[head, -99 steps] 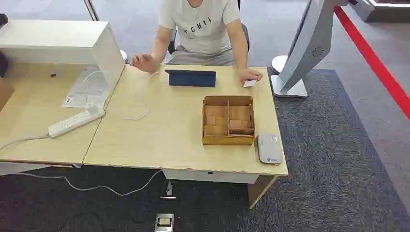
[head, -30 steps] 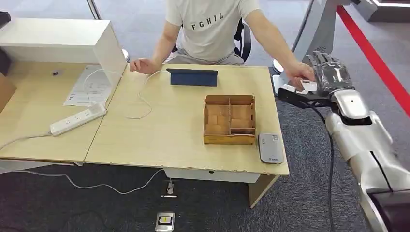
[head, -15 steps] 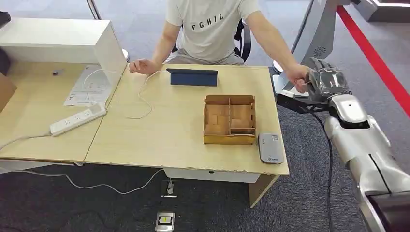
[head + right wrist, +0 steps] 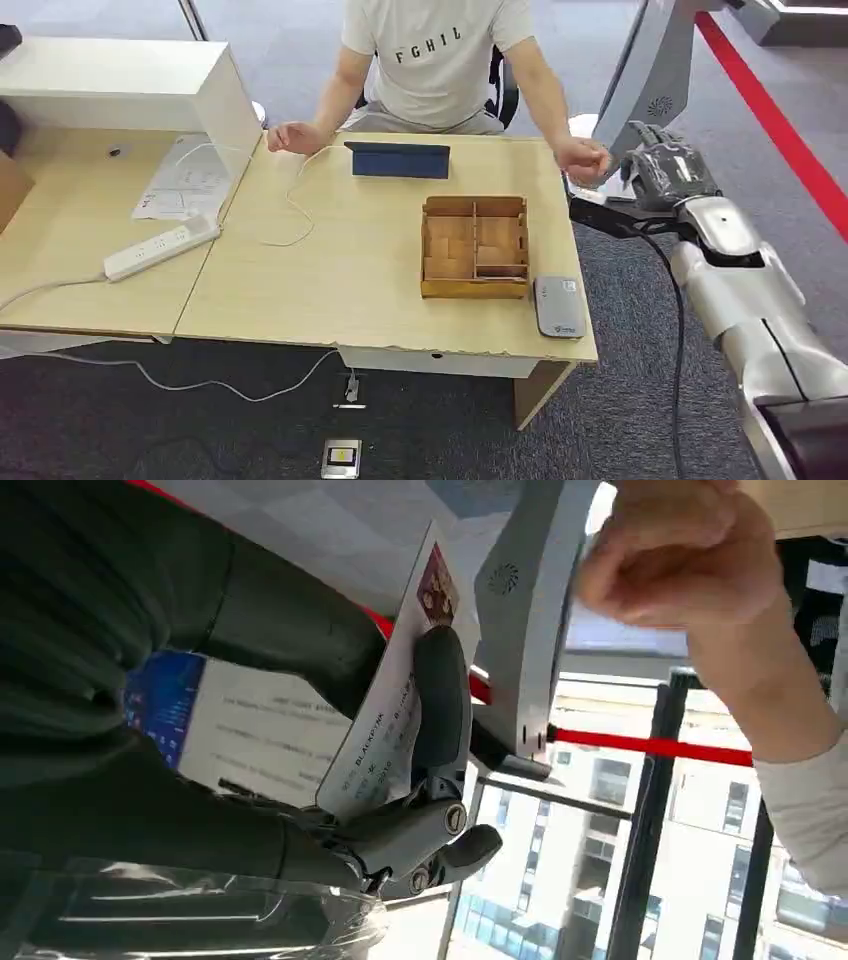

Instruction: Pass the card to the sensor for recognition and then transmit it.

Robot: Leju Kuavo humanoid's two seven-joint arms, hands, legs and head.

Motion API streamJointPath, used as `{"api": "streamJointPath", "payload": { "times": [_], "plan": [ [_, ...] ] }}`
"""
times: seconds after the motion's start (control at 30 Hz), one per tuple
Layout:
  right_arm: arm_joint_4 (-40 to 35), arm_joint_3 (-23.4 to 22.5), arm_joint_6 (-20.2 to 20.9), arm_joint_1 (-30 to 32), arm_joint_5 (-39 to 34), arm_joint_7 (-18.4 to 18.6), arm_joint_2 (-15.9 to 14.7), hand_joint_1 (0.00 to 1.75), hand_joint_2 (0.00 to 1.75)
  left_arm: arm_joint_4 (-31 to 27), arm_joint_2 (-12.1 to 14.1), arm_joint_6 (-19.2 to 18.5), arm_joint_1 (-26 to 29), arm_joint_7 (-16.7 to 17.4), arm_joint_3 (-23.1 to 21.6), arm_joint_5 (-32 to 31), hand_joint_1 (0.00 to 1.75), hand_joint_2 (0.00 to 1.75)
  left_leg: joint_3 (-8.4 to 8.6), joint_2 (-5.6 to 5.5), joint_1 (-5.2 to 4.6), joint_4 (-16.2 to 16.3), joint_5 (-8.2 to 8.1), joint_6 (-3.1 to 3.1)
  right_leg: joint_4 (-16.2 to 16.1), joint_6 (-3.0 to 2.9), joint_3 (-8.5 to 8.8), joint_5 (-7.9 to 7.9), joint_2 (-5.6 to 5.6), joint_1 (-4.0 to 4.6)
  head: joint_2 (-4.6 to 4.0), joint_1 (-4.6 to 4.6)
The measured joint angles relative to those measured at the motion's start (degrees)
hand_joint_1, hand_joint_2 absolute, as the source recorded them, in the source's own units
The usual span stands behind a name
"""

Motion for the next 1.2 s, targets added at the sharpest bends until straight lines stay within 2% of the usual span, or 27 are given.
{"api": "streamJointPath", "payload": {
  "times": [0.2, 0.57, 1.2],
  "plan": [
    [-0.31, -0.04, -0.5, 1.57, -0.81, -1.88, 0.44, 1.75, 1.75, 0.0, 0.0, 0.28, -0.03, 0.39, 0.0, 0.33, 0.0, 0.0, 0.0, -0.01, 0.01, 0.0, 0.0, 0.0, -0.01, 0.0, 0.01, 0.0, 0.0, 0.02, 0.0, 0.0],
    [-1.75, -0.02, -0.72, 6.99, -1.07, -1.68, 0.79, 1.75, 1.75, -0.04, 0.0, 0.9, 0.0, 0.22, 0.0, 0.57, 0.0, 0.0, 0.01, 0.0, 0.01, 0.0, 0.0, 0.0, -0.02, 0.0, -0.01, 0.0, 0.0, 0.02, 0.0, 0.0],
    [-1.75, -0.17, -0.33, 15.07, -3.58, -1.25, -2.03, 1.75, 1.75, -0.04, 0.02, 1.7, 0.04, 0.48, 0.0, 1.09, 0.0, 0.0, -0.02, 0.01, 0.01, 0.0, -0.01, 0.0, -0.02, 0.0, -0.02, 0.0, 0.0, 0.02, 0.0, 0.0]
  ]
}}
